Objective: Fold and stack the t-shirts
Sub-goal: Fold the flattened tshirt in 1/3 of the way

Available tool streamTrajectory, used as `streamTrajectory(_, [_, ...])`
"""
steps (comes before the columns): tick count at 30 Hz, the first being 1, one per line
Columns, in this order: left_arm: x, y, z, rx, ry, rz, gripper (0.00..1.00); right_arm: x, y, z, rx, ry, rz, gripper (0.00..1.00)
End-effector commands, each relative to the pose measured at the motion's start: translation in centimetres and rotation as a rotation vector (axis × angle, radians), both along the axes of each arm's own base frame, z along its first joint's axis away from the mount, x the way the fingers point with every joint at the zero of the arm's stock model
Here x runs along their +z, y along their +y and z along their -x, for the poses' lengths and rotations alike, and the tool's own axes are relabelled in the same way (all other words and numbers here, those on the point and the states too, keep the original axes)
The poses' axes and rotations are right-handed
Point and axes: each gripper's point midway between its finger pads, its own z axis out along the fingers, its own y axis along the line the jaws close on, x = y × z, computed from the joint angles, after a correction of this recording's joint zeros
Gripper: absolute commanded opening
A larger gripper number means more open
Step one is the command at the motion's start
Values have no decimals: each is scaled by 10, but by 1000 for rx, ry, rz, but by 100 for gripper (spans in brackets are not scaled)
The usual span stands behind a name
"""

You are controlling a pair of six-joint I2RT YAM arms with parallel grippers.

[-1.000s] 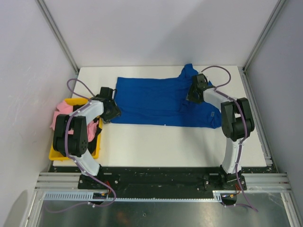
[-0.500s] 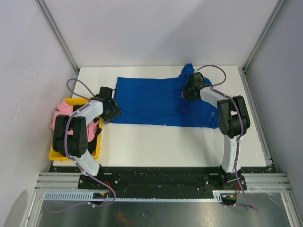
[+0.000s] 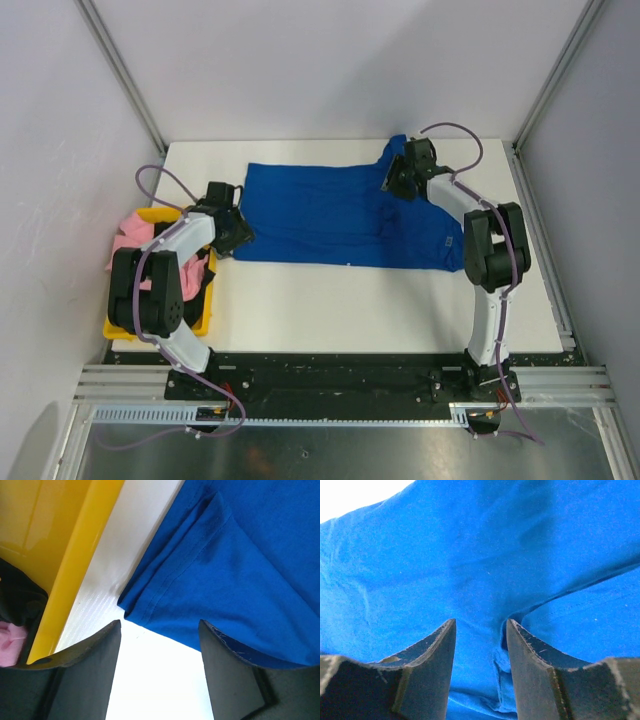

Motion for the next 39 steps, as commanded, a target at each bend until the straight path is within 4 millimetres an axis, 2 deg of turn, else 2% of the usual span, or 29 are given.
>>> streamTrajectory(1, [19, 1, -8, -17, -64, 3, 68, 36, -18, 6, -50, -39, 36, 48])
streamTrajectory(5, [19, 1, -8, -19, -63, 6, 68, 33, -32, 30, -86, -4, 66, 42])
streamTrajectory(9, [18, 0, -7, -17, -62, 10, 68, 16, -32, 49, -76, 52, 94, 24])
streamTrajectory(11, [19, 0, -8, -15, -64, 12, 68, 6, -29, 53, -62, 72, 103, 19])
streamTrajectory(16, [19, 0, -6, -15, -64, 12, 68, -15, -16, 52, -32, 101, 80, 17])
streamTrajectory(22, [18, 1, -3, -13, -61, 9, 68, -27, -5, 38, -4, 93, 62, 20])
streamTrajectory(25, [19, 2, 1, -3, -64, 14, 68, -39, 2, 33, 21, 126, 62, 22])
streamTrajectory(31, [19, 5, 10, 14, -66, 19, 68, -47, 9, 24, 52, 148, 87, 35])
streamTrajectory(35, [15, 4, 17, 17, -54, 24, 68, -32, 4, 22, 43, 128, 108, 43])
streamTrajectory(39, [12, 4, 19, 19, -45, 25, 68, -5, -10, 22, 11, 97, 119, 48])
